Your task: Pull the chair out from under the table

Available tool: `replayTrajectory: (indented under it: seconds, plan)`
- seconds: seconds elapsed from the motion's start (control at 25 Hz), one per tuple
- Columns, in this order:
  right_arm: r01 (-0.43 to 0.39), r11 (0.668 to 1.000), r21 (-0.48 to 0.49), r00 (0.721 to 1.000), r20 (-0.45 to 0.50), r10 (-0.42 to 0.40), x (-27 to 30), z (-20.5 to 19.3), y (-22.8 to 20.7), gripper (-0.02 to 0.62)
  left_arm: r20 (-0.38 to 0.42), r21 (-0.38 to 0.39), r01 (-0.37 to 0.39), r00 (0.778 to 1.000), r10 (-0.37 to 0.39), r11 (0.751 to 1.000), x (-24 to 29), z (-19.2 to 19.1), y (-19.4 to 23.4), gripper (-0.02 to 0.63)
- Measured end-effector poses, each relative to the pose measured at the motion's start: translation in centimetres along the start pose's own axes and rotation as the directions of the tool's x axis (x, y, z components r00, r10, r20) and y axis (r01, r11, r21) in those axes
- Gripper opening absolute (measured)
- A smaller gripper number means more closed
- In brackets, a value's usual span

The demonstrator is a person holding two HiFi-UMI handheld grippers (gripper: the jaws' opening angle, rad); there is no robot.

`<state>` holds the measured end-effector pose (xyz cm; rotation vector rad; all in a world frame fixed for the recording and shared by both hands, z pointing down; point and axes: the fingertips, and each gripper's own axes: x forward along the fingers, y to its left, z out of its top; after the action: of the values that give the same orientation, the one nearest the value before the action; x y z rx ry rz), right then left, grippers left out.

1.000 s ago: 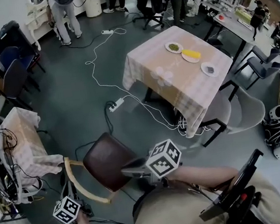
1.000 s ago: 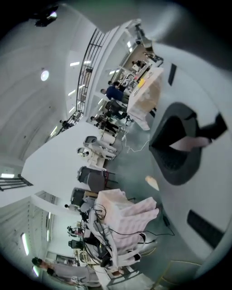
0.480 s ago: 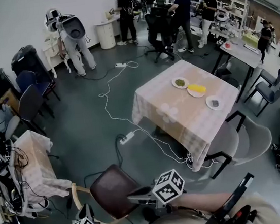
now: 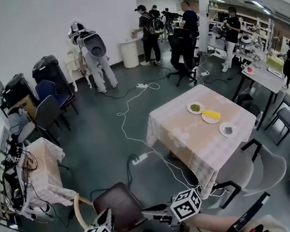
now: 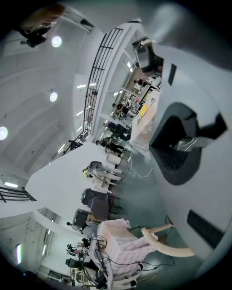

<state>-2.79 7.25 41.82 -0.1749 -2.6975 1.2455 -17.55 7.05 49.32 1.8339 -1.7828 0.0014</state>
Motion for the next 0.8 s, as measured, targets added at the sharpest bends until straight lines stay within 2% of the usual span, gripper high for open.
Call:
replayTrajectory:
  seconds: [0.2, 0.52, 0.8]
  plan:
    - [-0.056, 0.998, -0.004, 0.998, 0.019, 0.056, -2.1, 0.0, 1.6, 0.011, 0.025, 0.039, -0.016, 1.000, 0.016, 0.999, -1.3, 0.1, -2.9, 0.008]
    - [-0.138, 0.988, -0.069, 0.990, 0.004, 0.138, -4.0, -1.5, 3.8, 0.011, 0.068, 0.072, -0.041, 0.997, 0.036, 0.997, -3.8, -1.2, -6.1, 0.008]
    - [-0.237, 0.971, 0.040, 0.970, -0.047, 0.239, -4.2, -4.7, 5.0, 0.011, 0.049, 0.032, -0.154, 0.987, 0.153, 0.988, -10.2, -4.3, -8.8, 0.008]
